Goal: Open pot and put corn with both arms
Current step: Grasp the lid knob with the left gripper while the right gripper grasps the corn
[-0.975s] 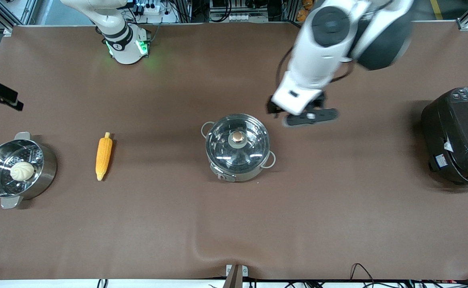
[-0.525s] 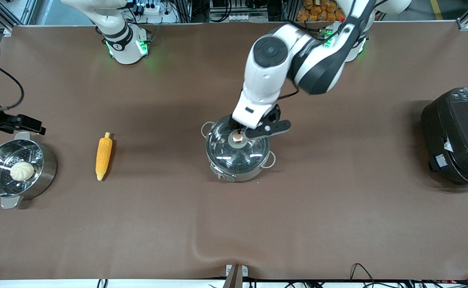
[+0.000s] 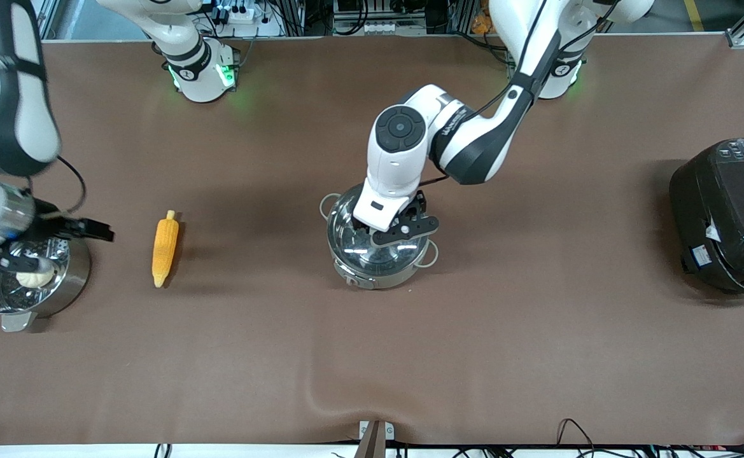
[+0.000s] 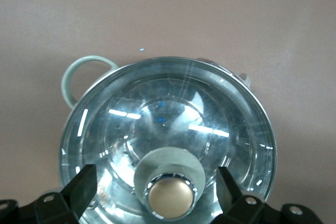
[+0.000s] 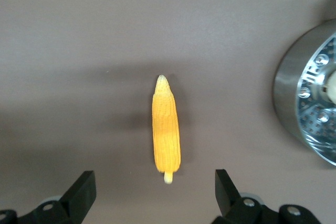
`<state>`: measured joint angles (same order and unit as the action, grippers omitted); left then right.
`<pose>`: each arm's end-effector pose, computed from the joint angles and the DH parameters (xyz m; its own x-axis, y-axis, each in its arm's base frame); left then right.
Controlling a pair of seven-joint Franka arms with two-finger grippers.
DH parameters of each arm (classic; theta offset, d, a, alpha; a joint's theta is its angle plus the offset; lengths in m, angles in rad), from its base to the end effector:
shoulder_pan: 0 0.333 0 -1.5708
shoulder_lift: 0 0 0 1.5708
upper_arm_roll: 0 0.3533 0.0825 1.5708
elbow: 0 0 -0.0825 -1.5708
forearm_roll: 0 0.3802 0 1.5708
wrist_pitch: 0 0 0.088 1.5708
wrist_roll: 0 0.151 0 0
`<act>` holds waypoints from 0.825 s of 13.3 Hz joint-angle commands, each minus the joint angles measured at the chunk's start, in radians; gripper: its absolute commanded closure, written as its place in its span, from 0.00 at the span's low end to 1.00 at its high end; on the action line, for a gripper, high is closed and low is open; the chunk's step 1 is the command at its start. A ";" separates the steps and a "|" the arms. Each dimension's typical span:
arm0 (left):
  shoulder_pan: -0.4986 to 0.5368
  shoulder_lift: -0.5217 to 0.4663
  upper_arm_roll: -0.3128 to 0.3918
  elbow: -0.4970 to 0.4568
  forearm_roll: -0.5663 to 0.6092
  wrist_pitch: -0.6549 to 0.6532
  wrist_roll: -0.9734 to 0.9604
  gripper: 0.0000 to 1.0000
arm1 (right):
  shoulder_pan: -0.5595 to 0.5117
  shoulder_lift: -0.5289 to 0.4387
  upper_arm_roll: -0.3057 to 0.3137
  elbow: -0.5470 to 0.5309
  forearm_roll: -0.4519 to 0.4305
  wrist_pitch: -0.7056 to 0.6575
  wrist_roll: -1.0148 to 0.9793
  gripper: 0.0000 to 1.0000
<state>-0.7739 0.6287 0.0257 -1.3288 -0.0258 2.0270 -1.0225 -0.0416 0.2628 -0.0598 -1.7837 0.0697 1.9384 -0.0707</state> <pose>0.5496 -0.5192 0.3588 0.9606 0.2766 0.0288 0.2743 -0.9595 0.0640 0.6163 -0.0528 0.3927 0.9930 -0.0549 -0.1043 -0.0607 -0.9967 -0.0539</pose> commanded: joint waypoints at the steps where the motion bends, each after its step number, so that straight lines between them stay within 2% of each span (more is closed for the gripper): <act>1: -0.044 0.031 0.036 0.051 0.014 0.004 -0.025 0.00 | 0.011 -0.020 0.005 -0.141 0.016 0.164 -0.017 0.00; 3: -0.045 0.031 0.034 0.048 0.014 0.002 -0.025 0.00 | 0.029 -0.010 0.005 -0.259 0.015 0.371 -0.018 0.00; 4: -0.045 0.031 0.033 0.046 0.015 0.001 -0.025 0.00 | 0.037 0.007 0.003 -0.293 0.015 0.428 -0.020 0.00; 6: -0.045 0.031 0.031 0.045 0.017 -0.002 -0.025 0.00 | 0.051 0.042 0.003 -0.312 0.010 0.448 -0.020 0.00; 8: -0.045 0.045 0.033 0.045 0.015 -0.001 -0.025 0.03 | 0.055 0.059 0.003 -0.368 -0.001 0.528 -0.029 0.00; 10: -0.045 0.046 0.030 0.040 0.018 -0.002 -0.024 0.16 | 0.042 0.076 0.003 -0.430 -0.001 0.614 -0.092 0.00; 11: -0.047 0.046 0.029 0.034 0.020 -0.002 -0.024 0.21 | 0.037 0.079 0.003 -0.437 -0.001 0.610 -0.096 0.00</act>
<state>-0.8029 0.6559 0.0404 -1.3215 -0.0246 2.0384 -1.0251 0.0075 0.3446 -0.0549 -2.1792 0.0713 2.5165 -0.1308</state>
